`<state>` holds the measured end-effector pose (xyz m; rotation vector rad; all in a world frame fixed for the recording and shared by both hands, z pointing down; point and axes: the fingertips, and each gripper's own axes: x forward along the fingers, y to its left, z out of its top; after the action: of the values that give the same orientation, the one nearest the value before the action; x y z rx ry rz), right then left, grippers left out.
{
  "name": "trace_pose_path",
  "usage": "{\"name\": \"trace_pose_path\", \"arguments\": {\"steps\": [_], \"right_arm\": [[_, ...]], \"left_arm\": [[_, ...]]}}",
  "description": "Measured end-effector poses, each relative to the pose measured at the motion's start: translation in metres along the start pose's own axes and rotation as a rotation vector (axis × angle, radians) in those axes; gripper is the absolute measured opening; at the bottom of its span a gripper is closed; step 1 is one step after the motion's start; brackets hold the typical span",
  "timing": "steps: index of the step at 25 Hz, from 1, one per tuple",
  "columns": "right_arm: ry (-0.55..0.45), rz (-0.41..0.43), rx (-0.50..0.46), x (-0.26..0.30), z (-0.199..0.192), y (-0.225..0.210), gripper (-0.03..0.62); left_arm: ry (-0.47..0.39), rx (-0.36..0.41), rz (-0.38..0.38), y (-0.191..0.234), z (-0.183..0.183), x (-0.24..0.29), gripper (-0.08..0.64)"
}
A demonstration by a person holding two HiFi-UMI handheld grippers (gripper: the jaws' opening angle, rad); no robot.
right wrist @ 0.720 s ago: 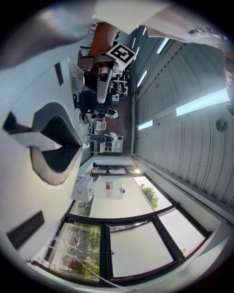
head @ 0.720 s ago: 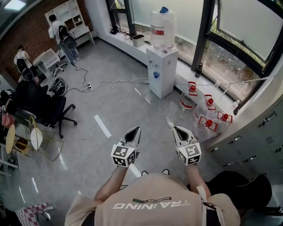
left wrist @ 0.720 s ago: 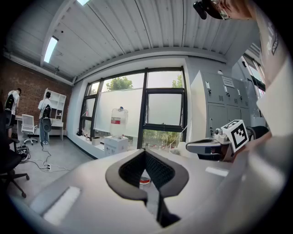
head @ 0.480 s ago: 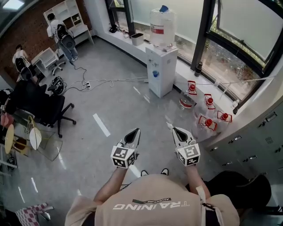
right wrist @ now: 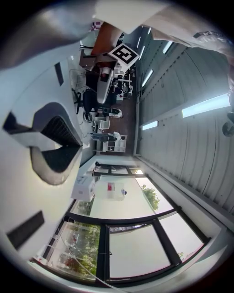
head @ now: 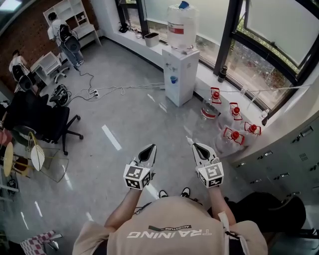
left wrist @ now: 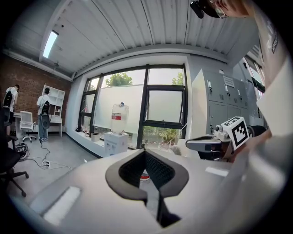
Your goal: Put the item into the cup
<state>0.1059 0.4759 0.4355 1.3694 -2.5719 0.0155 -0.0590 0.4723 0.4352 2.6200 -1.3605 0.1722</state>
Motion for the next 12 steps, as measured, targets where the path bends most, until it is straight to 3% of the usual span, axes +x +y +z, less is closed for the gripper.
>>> {"name": "trace_pose_path", "arguments": {"steps": [12], "right_arm": [[0.033,-0.044,0.048,0.025,-0.013,0.018,0.011]], "left_arm": [[0.030,-0.014,-0.019,0.044,-0.018,0.002,0.008]]}}
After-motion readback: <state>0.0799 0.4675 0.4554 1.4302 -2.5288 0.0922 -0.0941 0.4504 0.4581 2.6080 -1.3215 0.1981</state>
